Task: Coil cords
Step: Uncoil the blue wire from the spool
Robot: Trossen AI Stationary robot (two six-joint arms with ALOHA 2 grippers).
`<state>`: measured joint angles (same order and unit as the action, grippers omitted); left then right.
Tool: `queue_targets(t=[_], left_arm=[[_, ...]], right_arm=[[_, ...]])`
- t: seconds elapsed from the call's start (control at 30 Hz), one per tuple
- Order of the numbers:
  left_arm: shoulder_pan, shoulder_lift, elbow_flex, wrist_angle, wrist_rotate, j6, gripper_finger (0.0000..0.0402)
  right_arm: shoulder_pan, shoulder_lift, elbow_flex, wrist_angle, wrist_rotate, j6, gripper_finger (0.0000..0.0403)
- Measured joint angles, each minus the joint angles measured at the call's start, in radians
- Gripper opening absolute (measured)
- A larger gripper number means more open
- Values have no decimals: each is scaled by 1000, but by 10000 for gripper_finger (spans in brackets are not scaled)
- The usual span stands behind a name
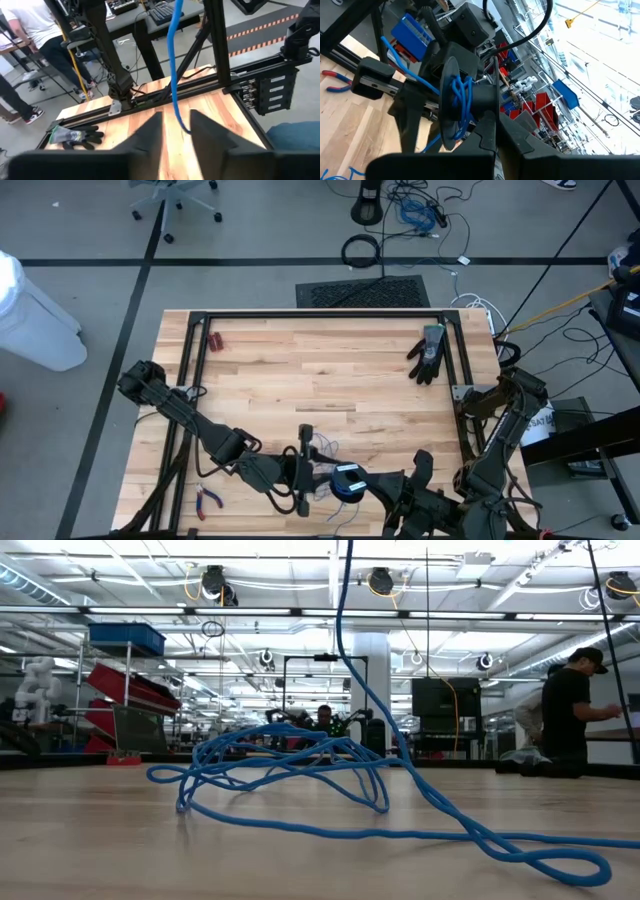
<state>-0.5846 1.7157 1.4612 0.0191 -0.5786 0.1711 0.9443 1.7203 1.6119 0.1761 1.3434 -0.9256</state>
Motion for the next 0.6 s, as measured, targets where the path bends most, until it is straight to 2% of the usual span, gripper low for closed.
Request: queue_targets(t=[0.1, 0.17, 0.43, 0.6], left_arm=[[-3, -7, 0, -15, -11, 1, 34], [-7, -21, -1, -35, -25, -1, 11], [-87, -88, 0, -137, -172, -6, 7], [-142, -114, -1, -136, -213, 17, 4]], right_arm=[[0, 0, 0, -4, 1, 0, 0], [0, 0, 0, -17, 2, 6, 0], [-20, 0, 0, -100, 38, 76, 0], [-58, 0, 0, -181, 45, 150, 0]])
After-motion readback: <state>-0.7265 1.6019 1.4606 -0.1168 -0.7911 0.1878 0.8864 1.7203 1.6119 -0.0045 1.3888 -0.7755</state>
